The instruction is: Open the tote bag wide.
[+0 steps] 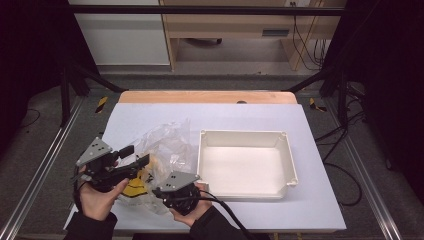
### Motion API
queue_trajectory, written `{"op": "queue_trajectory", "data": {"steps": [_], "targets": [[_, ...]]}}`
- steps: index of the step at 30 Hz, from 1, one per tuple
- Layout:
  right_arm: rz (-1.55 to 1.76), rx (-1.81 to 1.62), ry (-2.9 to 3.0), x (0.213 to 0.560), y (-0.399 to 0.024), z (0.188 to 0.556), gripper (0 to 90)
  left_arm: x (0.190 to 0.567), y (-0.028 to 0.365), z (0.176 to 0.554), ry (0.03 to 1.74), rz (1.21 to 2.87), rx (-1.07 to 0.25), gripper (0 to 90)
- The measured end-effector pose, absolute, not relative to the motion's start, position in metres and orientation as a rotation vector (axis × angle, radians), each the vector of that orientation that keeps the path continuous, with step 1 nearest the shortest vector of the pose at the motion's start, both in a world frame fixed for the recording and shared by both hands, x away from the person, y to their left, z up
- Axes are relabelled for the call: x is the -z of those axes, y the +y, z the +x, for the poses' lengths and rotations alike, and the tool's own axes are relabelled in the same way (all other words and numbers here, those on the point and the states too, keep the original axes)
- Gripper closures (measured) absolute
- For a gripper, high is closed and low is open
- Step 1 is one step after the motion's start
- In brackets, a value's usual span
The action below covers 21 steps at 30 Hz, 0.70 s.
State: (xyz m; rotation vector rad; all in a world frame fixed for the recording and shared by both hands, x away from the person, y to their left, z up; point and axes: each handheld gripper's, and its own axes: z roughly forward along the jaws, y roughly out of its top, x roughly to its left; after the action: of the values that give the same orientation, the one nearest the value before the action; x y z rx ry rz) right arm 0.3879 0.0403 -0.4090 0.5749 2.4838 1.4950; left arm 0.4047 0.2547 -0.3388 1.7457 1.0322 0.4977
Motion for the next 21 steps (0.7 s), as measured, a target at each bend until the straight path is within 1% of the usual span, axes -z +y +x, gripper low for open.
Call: {"op": "queue_trajectory", "data": {"steps": [2,5,7,8,9,10,11,12,13,14,18,20,21], "targets": [[0.568,-1.494,2.490,0.411,0.044,0.387,89.8,0.341,0.244,0.409,1.028,1.782,-0.489,34.6],[0.566,-1.497,2.493,0.412,0.045,0.386,89.8,0.344,0.239,0.412,1.035,1.809,-0.483,34.5],[0.557,-1.502,2.493,0.414,0.047,0.385,89.7,0.349,0.237,0.414,1.046,1.838,-0.461,37.2],[0.557,-1.502,2.492,0.414,0.048,0.384,89.8,0.352,0.237,0.415,1.049,1.850,-0.447,40.5],[0.557,-1.502,2.492,0.414,0.048,0.384,89.8,0.354,0.238,0.415,1.052,1.861,-0.438,40.5],[0.563,-1.504,2.494,0.416,0.048,0.384,89.7,0.359,0.240,0.414,1.070,1.873,-0.424,47.7],[0.563,-1.504,2.494,0.416,0.048,0.384,89.7,0.359,0.240,0.414,1.070,1.873,-0.424,51.2],[0.563,-1.501,2.496,0.417,0.048,0.384,89.7,0.361,0.241,0.414,1.076,1.882,-0.416,51.2],[0.564,-1.504,2.495,0.418,0.048,0.385,89.7,0.362,0.243,0.414,1.087,1.891,-0.411,57.4],[0.570,-1.503,2.497,0.420,0.048,0.384,89.7,0.364,0.244,0.413,1.095,1.902,-0.405,65.6],[0.571,-1.505,2.495,0.421,0.049,0.385,89.6,0.367,0.248,0.412,1.097,1.920,-0.402,83.1],[0.572,-1.507,2.494,0.421,0.049,0.384,89.1,0.367,0.249,0.411,1.095,1.920,-0.406,89.4],[0.572,-1.507,2.494,0.421,0.049,0.384,89.1,0.368,0.250,0.410,1.091,1.919,-0.405,89.4]]}}
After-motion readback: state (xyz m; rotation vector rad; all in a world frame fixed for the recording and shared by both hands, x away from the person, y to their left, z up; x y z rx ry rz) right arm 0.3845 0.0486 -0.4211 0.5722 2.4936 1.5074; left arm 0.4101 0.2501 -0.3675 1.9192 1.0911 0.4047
